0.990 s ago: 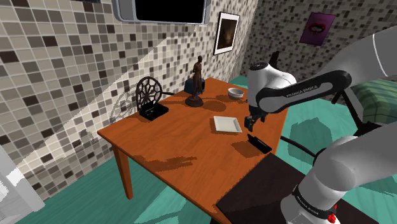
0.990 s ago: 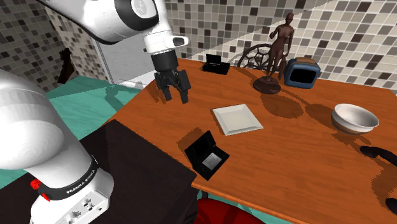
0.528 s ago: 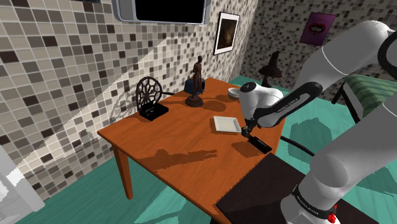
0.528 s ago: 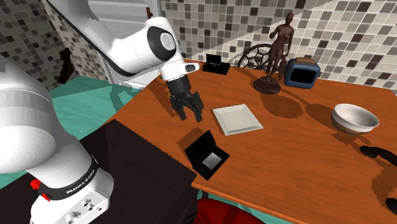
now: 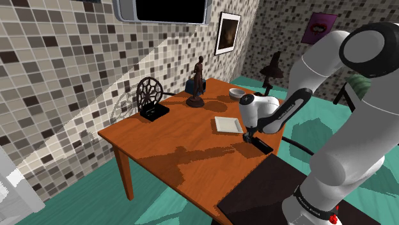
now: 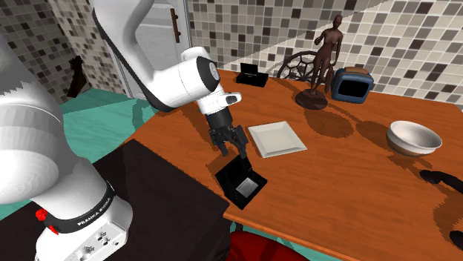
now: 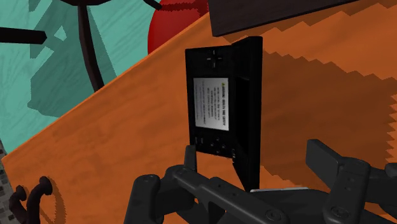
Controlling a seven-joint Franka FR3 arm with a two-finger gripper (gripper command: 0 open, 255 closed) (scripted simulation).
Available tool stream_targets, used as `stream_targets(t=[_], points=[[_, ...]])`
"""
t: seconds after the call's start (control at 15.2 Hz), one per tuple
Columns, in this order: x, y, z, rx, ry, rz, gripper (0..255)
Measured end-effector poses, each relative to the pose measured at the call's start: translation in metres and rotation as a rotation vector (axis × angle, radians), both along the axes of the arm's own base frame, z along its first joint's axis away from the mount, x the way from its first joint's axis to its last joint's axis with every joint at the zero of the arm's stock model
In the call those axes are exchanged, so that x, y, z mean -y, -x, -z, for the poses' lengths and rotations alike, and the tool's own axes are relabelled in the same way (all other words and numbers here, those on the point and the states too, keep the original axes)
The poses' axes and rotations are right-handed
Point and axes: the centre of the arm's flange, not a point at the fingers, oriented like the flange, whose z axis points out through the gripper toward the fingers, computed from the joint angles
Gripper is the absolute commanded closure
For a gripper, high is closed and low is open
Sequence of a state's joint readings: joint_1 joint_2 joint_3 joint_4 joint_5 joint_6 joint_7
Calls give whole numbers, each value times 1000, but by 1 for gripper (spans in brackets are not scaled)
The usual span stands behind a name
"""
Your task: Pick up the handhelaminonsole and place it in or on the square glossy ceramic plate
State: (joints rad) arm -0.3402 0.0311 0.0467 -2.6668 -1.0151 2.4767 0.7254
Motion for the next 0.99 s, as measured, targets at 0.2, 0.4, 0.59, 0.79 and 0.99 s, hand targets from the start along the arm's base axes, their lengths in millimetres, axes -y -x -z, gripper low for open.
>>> stream_targets(t=[0.2,0.4,0.59,0.79,0.99], points=[[6,2,13,0,1,0,0],[9,3,16,0,0,0,0],[9,3,16,0,0,-1,0],[9,3,16,0,0,-1,255],[8,2,15,2,1,-3,255]])
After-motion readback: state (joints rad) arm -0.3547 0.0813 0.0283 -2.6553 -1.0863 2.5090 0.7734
